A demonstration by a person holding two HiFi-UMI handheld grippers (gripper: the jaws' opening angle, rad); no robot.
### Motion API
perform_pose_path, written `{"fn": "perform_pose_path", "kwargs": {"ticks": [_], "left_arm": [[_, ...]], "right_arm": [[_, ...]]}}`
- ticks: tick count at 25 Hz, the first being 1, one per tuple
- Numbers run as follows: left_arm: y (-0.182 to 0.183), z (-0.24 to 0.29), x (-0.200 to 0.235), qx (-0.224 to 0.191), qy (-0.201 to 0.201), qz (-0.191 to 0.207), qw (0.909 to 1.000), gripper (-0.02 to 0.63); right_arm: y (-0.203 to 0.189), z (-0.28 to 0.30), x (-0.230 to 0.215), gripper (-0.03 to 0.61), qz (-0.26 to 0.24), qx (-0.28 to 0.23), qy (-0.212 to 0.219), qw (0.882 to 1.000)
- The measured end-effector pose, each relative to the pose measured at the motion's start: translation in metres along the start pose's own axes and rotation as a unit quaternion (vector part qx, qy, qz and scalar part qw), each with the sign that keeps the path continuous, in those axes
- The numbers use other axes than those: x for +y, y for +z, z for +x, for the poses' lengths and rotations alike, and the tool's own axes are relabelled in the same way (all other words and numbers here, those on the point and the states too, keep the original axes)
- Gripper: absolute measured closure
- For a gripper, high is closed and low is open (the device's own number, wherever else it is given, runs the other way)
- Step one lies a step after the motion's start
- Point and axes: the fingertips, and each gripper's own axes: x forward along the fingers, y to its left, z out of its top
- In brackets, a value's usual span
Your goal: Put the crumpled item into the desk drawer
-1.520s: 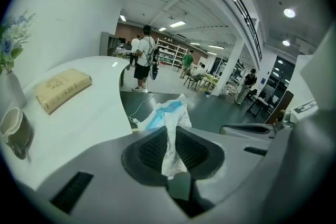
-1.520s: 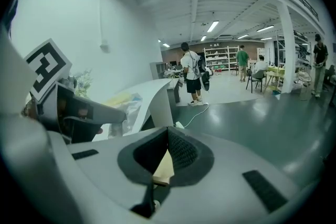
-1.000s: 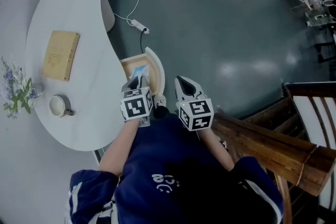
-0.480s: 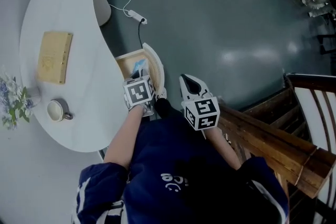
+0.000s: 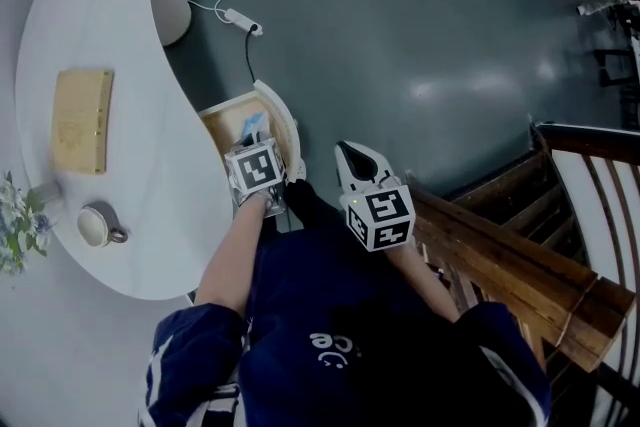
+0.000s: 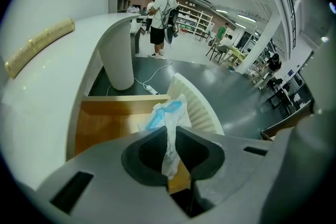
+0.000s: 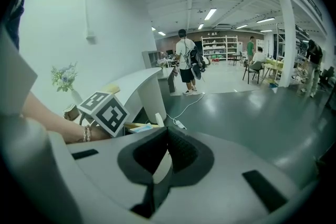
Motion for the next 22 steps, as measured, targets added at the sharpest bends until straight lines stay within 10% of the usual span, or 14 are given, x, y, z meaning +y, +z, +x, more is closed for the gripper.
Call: {"fn": "perform_pose_path", "kwargs": {"ticks": [22], "left_arm": [[-0.023,0.084,0.030,0.070,0.028,-0.032,0.9966,0.565]], "right_arm": [[-0.049,0.007,-0.010,0.572,-0.012,0.076,-0.010,0.997]]}}
